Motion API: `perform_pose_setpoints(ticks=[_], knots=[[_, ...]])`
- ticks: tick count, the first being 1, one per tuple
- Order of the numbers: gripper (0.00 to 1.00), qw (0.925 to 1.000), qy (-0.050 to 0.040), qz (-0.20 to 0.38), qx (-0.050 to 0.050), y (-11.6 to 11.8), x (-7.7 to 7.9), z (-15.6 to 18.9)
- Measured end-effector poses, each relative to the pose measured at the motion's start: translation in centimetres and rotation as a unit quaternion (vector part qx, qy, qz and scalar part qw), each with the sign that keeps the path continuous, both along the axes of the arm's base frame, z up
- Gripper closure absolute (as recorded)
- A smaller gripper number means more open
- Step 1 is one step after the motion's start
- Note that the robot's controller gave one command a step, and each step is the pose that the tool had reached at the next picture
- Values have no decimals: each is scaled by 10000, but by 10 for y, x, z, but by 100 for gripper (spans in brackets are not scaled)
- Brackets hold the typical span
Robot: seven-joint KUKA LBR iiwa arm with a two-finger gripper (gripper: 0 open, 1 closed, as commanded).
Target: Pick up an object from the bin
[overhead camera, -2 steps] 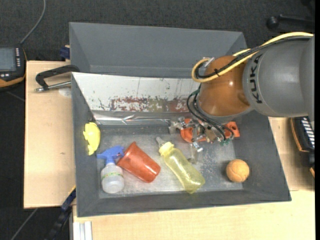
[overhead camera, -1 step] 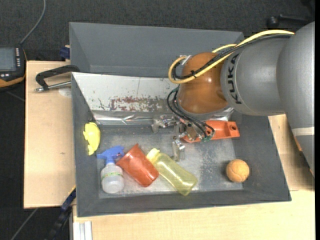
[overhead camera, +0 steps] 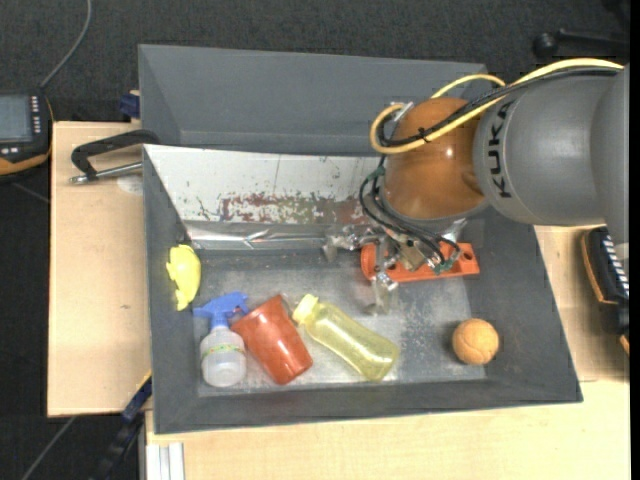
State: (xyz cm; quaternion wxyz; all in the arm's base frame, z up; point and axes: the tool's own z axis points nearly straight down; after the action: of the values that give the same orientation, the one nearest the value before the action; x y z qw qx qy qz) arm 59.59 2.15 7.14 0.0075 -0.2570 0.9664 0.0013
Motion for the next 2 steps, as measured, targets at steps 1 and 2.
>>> perform_pose_setpoints(ticks=[1, 2], knots=[[0, 9996, 10, -276, -11, -34, -8, 0], [0, 9999, -22, 113, 3, -41, -1, 0]])
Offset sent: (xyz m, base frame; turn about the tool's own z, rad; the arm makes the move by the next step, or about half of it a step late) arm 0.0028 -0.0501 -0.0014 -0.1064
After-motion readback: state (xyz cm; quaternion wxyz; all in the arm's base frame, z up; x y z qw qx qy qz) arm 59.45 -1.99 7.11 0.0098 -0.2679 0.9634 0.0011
